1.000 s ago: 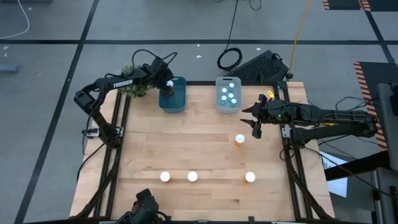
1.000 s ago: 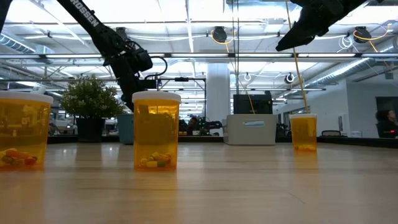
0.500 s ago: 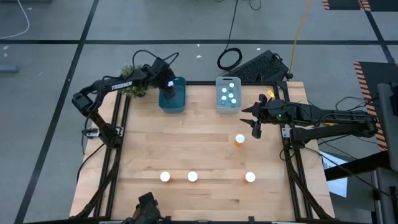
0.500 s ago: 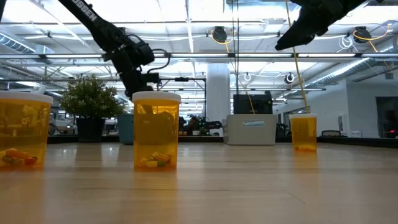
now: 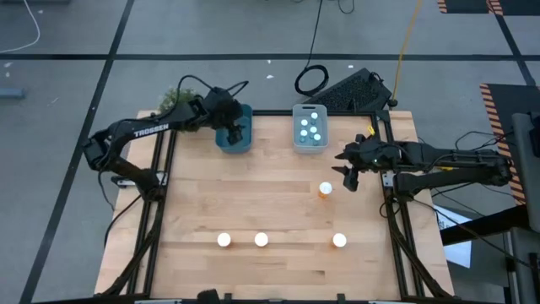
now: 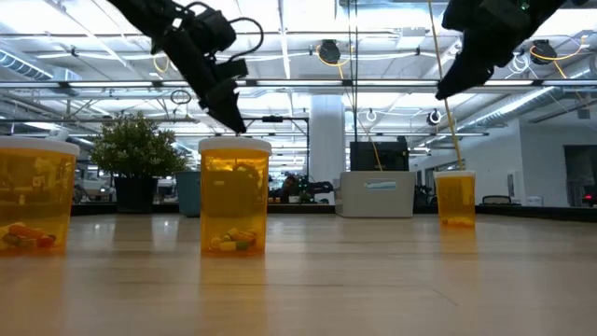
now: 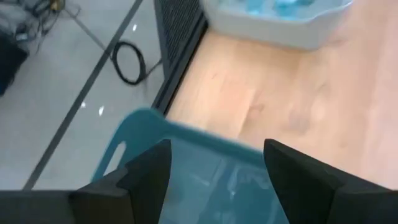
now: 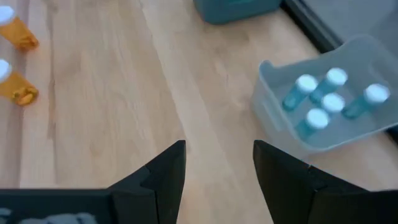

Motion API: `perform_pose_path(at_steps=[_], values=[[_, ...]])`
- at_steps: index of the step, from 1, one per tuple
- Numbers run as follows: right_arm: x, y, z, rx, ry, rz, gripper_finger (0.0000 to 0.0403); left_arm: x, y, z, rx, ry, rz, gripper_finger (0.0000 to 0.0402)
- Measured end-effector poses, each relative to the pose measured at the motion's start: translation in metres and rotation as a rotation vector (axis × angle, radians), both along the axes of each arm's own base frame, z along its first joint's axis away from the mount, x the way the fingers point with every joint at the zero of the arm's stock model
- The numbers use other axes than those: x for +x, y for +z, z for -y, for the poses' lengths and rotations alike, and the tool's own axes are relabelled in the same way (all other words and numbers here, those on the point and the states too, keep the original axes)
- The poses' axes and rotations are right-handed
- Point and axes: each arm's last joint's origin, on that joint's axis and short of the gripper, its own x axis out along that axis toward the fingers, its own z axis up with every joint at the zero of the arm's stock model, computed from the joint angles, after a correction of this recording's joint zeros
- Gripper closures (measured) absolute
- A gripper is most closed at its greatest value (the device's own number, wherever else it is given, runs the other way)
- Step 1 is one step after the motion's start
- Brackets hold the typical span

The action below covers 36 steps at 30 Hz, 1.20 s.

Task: Pick and place medicine bottles into bin by pill shape (circle, oval)
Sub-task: Put the orange pill bottle into the green bin

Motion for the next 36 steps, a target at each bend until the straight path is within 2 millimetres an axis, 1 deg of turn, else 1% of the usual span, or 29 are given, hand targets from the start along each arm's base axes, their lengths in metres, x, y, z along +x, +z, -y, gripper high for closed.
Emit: perform_pose_path(at_steps=[7, 10, 14, 17, 19, 26, 28, 33, 36], values=[[-0.003, -0.029, -0.011, 0.077, 0.001, -0.070, 0.0220, 0.017, -0.001, 0.037, -0.017, -0.131, -0.032, 0.0142], [-0.004, -0.035, -0.015, 0.106, -0.006, -0.079, 0.0220, 0.022, -0.003, 0.057, -0.041, -0.197, -0.074, 0.0142], [-0.005, -0.042, -0.021, 0.144, -0.011, -0.089, 0.0220, 0.028, 0.000, 0.086, -0.045, -0.291, -0.086, 0.0142], [-0.007, -0.051, -0.027, 0.182, -0.015, -0.109, 0.0220, 0.030, 0.000, 0.106, -0.056, -0.347, -0.093, 0.0142], [-0.009, -0.061, -0.031, 0.206, -0.019, -0.118, 0.0220, 0.034, 0.003, 0.116, -0.046, -0.383, -0.073, 0.0142], [-0.011, -0.095, -0.040, 0.261, -0.007, -0.077, 0.0220, 0.038, 0.001, 0.149, -0.082, -0.459, -0.076, 0.0142], [-0.013, -0.100, -0.041, 0.269, -0.009, -0.087, 0.0220, 0.039, 0.001, 0.163, -0.098, -0.494, -0.077, 0.0142], [-0.016, -0.107, -0.044, 0.283, -0.014, -0.102, 0.0220, 0.037, 0.000, 0.201, -0.086, -0.558, -0.084, 0.0142], [-0.018, -0.116, -0.045, 0.287, -0.010, -0.096, 0.0220, 0.035, 0.001, 0.222, -0.095, -0.607, -0.074, 0.0142]])
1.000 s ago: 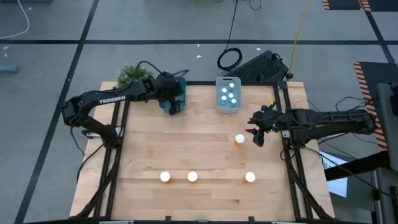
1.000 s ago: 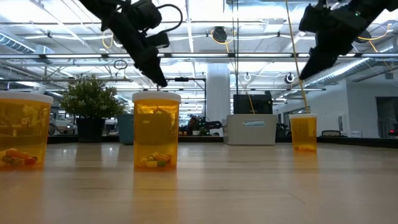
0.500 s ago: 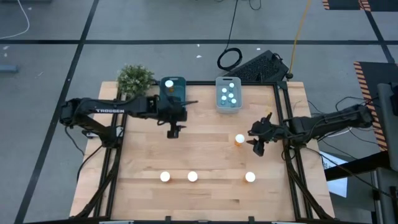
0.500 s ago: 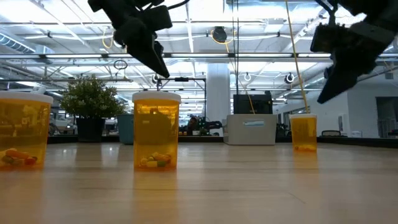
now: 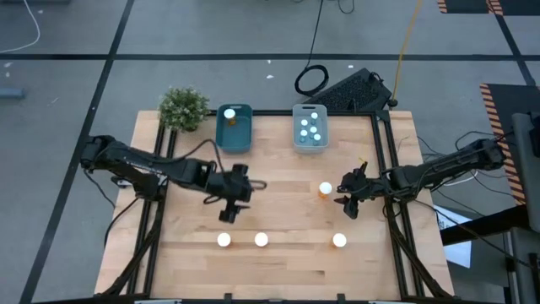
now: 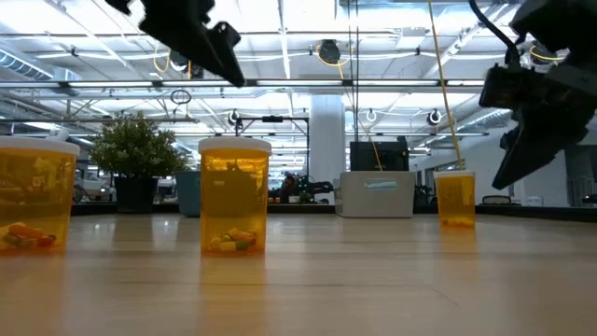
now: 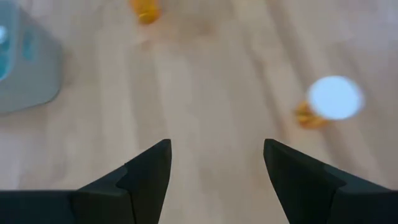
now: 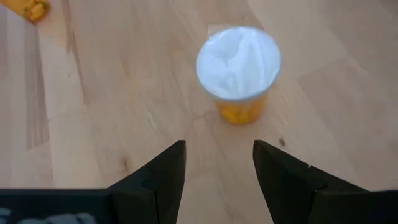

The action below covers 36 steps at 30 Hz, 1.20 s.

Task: Pick and place medicine bottles into bin by pill shape (circle, oval)
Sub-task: Put the orange pill bottle into the green bin

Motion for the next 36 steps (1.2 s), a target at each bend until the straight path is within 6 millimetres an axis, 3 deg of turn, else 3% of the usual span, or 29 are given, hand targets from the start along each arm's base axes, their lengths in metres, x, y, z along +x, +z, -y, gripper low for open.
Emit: perform_pose_path(at_steps=[5, 11, 16, 21, 30, 36], values=[[-0.003, -0.020, 0.001, -0.018, -0.002, 0.068, 0.0220, 0.000, 0.003, 0.021, 0.010, -0.028, 0.057, 0.0141], [-0.010, -0.042, 0.004, -0.067, 0.027, 0.141, 0.0220, 0.003, 0.007, 0.023, 0.003, -0.033, 0.109, 0.0142], [-0.013, -0.051, 0.006, -0.133, 0.024, 0.200, 0.0220, 0.011, 0.009, 0.016, 0.006, -0.018, 0.166, 0.0142], [-0.007, -0.046, 0.005, -0.184, 0.053, 0.285, 0.0221, 0.024, 0.007, 0.007, 0.023, -0.018, 0.230, 0.0142], [-0.004, -0.056, 0.005, -0.212, 0.075, 0.215, 0.0250, 0.047, -0.004, -0.014, 0.037, -0.005, 0.294, 0.0142], [0.001, -0.062, 0.004, -0.233, 0.052, 0.203, 0.0221, 0.047, -0.008, -0.023, 0.042, 0.010, 0.266, 0.0142]])
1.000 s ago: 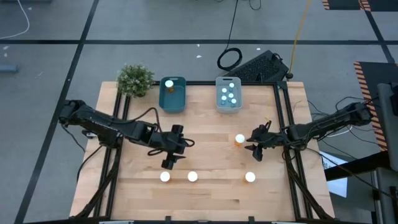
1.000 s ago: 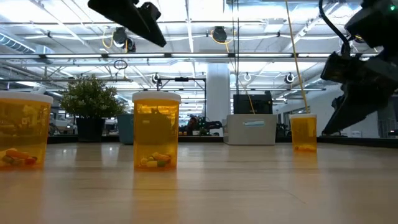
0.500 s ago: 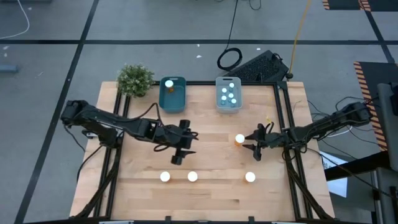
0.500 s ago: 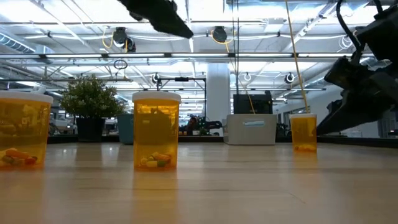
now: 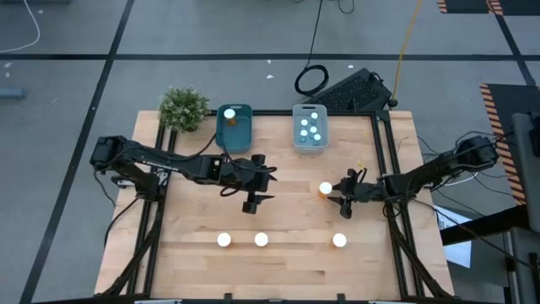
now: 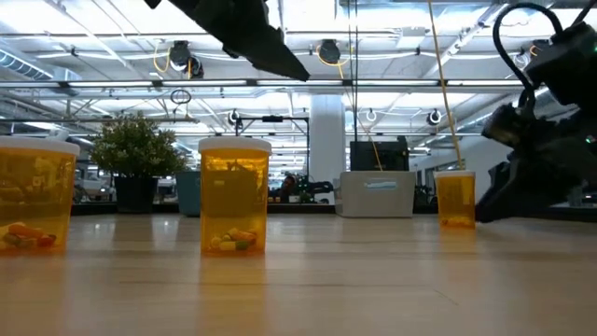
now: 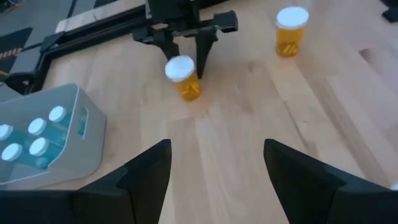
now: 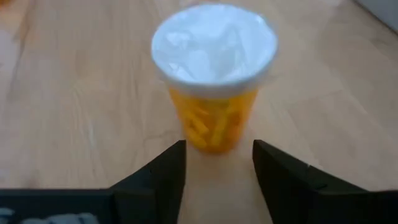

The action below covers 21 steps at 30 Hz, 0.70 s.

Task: Pick and place medicine bottles into bin by pill shape (circle, oval)
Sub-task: Put the orange pill bottle into the green bin

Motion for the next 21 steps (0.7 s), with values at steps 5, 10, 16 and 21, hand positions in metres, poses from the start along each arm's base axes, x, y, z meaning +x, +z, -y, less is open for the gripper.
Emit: perform_pose_path(at_steps=[5, 10, 16, 21], values=[[0.004, -0.005, -0.001, -0.003, -0.001, -0.006, 0.0180, 0.000, -0.001, -0.002, 0.012, -0.003, -0.006, 0.0142], [0.009, -0.011, -0.001, -0.024, 0.011, -0.003, 0.0180, 0.000, -0.001, -0.003, 0.013, 0.000, -0.010, 0.0142], [0.016, -0.013, -0.003, -0.044, 0.037, 0.039, 0.0214, 0.000, -0.002, -0.003, 0.014, 0.000, -0.012, 0.0142], [0.018, -0.014, -0.003, -0.041, 0.040, 0.056, 0.0245, 0.000, -0.001, -0.003, 0.016, -0.002, -0.008, 0.0142]])
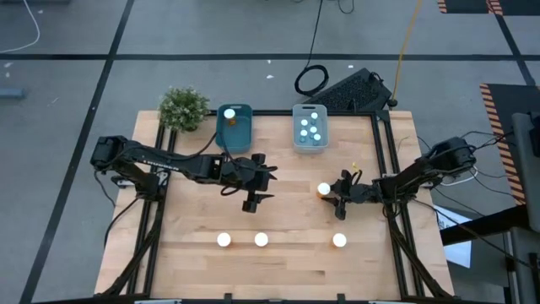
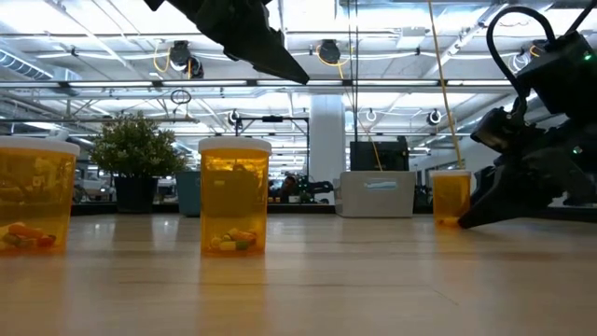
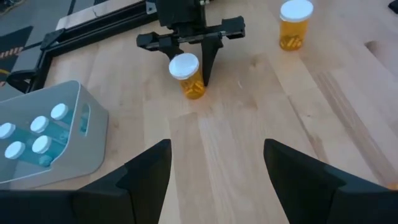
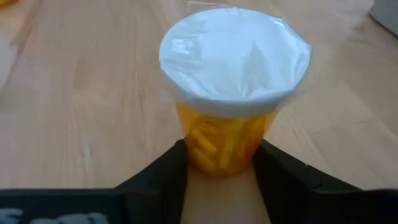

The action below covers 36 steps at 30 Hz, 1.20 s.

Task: Pick and place medicine bottles into bin by pill shape (circle, oval)
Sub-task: Put the orange pill bottle into the green bin

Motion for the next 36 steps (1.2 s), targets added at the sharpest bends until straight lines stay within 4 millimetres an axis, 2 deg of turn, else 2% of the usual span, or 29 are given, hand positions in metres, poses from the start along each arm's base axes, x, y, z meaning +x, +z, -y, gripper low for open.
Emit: perform_pose_path(at_steps=[4, 11, 16, 23, 27, 33, 36], values=[[0.002, 0.001, -0.001, 0.003, 0.022, 0.007, 0.0251, 0.001, 0.001, 0.000, 0.001, -0.001, 0.016, 0.0142], [0.031, 0.018, -0.003, -0.010, 0.042, 0.061, 0.0246, 0.001, 0.002, 0.000, -0.007, 0.005, 0.023, 0.0142], [0.047, 0.027, -0.001, -0.016, 0.039, 0.039, 0.0249, 0.001, 0.001, 0.000, -0.014, 0.010, 0.014, 0.0142], [0.048, 0.026, -0.001, -0.025, 0.033, 0.014, 0.0249, -0.001, -0.003, 0.000, -0.019, 0.015, -0.017, 0.0142], [0.048, 0.024, -0.001, -0.023, 0.032, 0.011, 0.0249, 0.001, -0.014, -0.002, -0.033, 0.019, -0.039, 0.0142], [0.050, 0.022, -0.002, -0.022, 0.032, 0.014, 0.0249, 0.030, -0.040, -0.009, -0.121, 0.022, 0.041, 0.0139], [0.051, 0.021, -0.002, -0.018, 0.030, 0.013, 0.0249, 0.043, -0.056, -0.011, -0.136, 0.003, 0.077, 0.0125]])
